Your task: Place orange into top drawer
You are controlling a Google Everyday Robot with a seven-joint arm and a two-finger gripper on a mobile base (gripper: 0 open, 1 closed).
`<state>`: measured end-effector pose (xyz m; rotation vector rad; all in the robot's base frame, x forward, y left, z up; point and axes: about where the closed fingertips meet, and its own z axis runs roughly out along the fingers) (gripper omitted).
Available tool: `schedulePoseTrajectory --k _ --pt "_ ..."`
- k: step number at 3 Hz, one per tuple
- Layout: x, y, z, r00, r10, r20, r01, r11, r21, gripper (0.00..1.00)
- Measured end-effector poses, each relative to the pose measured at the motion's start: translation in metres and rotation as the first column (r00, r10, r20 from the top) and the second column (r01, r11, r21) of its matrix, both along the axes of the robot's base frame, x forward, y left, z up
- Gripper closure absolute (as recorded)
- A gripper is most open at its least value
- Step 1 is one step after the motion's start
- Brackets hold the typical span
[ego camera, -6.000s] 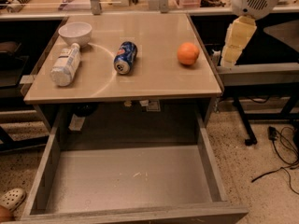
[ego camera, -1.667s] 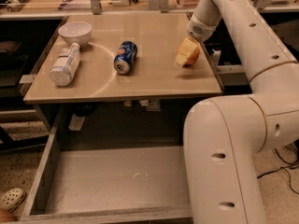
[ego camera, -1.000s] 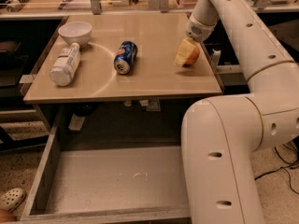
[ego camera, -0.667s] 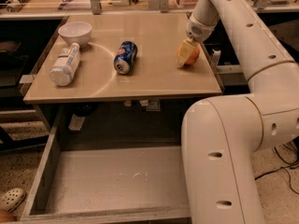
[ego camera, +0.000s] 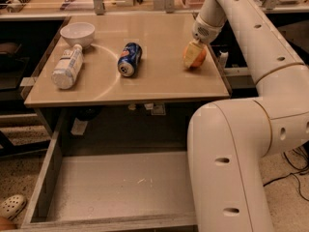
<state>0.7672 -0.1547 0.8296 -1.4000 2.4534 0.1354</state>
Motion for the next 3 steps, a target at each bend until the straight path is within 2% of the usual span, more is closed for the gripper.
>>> schedulePoseTrajectory --k 1,2,3 --pt "-0.001 -0.006 0.022 0.9986 -0.002 0.053 0.002 1.0 -0.006 1.0" --pt "-0.021 -0.017 0.041 0.9971 -0.015 0.074 0.015 1.0 0.008 1.0" --pt "-0.054 -0.021 0.054 0.9964 -0.017 0.083 0.015 0.999 0.029 1.0"
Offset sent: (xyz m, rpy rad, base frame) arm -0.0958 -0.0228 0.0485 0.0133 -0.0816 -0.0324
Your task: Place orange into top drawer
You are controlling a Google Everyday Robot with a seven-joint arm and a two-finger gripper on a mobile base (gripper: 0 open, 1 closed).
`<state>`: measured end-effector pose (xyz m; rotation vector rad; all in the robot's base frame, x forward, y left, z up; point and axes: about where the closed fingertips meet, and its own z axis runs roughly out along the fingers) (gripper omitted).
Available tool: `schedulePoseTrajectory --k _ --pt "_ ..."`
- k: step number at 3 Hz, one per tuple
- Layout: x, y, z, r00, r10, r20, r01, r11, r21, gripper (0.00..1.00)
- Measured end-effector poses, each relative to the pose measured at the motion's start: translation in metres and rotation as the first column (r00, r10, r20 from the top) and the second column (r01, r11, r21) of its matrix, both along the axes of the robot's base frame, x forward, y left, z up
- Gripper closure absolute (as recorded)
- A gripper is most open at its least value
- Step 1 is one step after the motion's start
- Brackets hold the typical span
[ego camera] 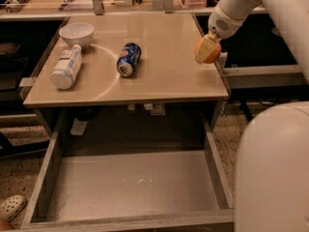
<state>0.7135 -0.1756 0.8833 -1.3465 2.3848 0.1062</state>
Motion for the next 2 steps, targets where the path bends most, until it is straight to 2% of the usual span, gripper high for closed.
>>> schedulePoseTrajectory --k 1,2 --pt "-0.032 0.006 0.037 0.9944 0.002 0.106 -0.003 1.0 0.013 1.0" --pt "-0.045 0.02 0.029 0.9954 0.029 0.091 -0.03 1.0 0.006 1.0"
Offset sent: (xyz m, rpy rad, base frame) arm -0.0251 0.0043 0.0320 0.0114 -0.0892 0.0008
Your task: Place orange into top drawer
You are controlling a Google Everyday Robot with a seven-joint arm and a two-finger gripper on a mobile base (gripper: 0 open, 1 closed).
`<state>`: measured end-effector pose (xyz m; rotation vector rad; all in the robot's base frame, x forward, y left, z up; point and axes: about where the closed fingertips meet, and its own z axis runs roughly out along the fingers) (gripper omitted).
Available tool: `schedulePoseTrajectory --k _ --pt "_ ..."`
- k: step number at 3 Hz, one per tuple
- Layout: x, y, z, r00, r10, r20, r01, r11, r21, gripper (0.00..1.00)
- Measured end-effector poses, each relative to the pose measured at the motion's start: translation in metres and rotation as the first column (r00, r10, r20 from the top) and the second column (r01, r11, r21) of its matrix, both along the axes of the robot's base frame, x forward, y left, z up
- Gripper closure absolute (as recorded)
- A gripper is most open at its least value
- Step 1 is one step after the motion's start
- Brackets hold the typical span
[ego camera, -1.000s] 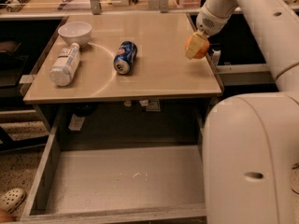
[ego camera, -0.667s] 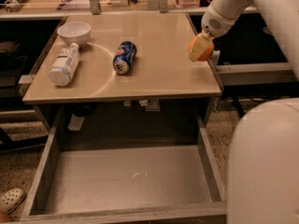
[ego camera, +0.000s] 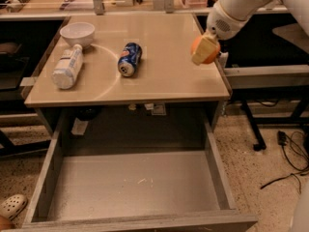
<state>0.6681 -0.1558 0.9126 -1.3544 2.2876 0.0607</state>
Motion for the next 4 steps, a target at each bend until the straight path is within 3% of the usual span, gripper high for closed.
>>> schedulePoseTrajectory --k 1,2,3,4 --pt "-0.006 0.0 0.001 0.9999 0.013 -0.003 -0.013 1.0 0.01 1.0" --pt "-0.043 0.005 0.004 0.9988 0.026 -0.041 -0.024 0.998 0.057 1.0" --pt "-0.093 0.033 -0.008 0.9899 0.084 -0.115 -0.067 0.988 0.139 1.0" --pt "-0.142 0.071 -0.023 0.9573 0.221 -0.187 -0.176 0.957 0.23 1.0"
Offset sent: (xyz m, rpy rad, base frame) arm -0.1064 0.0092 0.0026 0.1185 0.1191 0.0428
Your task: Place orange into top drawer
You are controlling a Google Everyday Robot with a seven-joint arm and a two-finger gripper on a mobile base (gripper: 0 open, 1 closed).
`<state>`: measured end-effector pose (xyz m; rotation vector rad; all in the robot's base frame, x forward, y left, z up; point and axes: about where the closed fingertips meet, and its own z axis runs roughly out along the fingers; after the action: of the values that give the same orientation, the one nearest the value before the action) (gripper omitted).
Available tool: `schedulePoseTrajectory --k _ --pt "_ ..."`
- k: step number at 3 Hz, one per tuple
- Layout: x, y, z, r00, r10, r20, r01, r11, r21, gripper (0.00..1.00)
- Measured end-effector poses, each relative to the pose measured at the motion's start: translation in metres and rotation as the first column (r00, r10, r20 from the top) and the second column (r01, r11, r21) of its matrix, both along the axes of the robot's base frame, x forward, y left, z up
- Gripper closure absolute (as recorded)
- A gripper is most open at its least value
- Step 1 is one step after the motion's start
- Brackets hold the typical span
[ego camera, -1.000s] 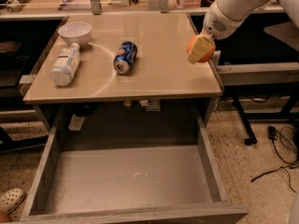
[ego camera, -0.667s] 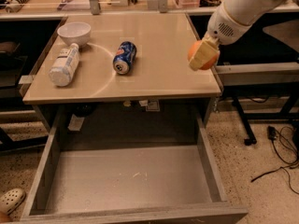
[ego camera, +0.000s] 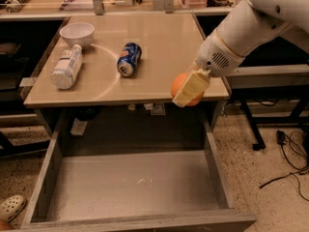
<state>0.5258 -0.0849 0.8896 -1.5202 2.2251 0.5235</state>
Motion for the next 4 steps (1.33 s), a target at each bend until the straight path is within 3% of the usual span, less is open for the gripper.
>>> schedulePoseTrajectory --k 2,3,4 --pt "-0.001 0.004 0.0 1.0 0.005 -0.002 -0.005 1.0 0.008 1.0" --pt "-0.023 0.022 -0.029 0.9972 0.048 -0.058 -0.046 0.998 0.041 1.0" --pt "-0.051 0.052 -0.084 0.979 0.126 -0.16 -0.116 0.991 0.07 1.0"
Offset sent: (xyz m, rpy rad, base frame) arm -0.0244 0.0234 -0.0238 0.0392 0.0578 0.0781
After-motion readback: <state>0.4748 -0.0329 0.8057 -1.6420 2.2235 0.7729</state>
